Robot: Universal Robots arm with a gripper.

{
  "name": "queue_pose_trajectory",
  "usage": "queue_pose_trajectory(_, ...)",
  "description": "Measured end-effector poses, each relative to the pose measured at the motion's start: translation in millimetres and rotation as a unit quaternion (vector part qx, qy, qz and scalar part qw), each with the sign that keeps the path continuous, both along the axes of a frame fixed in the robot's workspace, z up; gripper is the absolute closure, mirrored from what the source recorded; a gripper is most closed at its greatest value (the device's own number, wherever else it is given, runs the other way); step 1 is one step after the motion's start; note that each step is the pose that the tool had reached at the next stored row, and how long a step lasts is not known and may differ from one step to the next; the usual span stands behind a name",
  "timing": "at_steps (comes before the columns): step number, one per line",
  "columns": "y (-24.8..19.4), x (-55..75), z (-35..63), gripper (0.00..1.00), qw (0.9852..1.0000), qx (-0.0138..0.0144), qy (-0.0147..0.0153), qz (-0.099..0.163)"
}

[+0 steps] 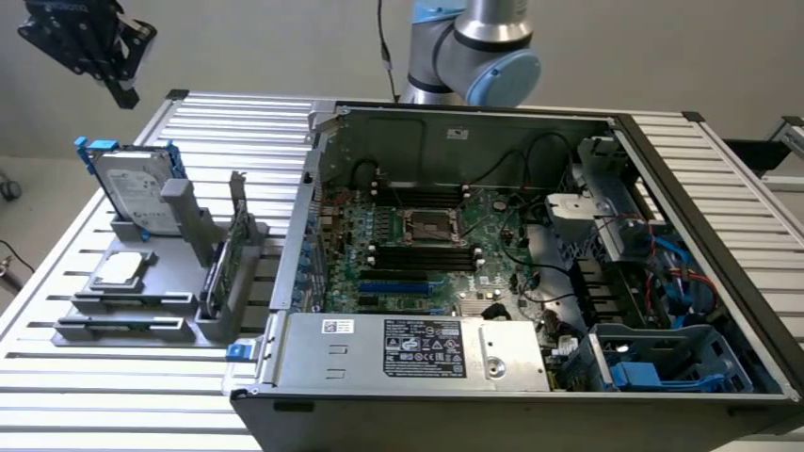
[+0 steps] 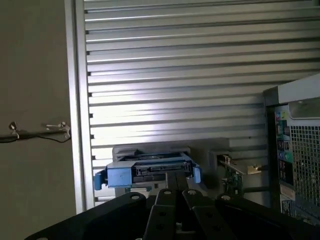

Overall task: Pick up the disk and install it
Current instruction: 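Reach for the disk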

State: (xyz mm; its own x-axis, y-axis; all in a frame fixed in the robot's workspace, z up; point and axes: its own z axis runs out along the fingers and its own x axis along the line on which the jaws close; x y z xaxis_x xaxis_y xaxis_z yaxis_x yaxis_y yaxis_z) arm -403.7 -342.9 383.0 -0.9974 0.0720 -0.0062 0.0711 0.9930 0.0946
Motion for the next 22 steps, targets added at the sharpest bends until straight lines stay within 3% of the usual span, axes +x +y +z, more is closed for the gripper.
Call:
queue_pose_trajectory(11, 16.0, -28.2, -3.4, 0.89, 1.0, -0.0012, 0.0, 0.007)
queue_pose_trajectory(15, 16.6, -43.3, -7.5, 0.89, 1.0, -0.0017, 0.0003, 0.008)
queue_pose_trajectory(18, 16.6, -46.0, -9.1, 0.89, 0.9999, -0.0026, 0.0035, 0.014)
queue_pose_trajectory(22, 16.6, -46.1, -9.8, 0.89, 0.9994, -0.0106, 0.0104, 0.033)
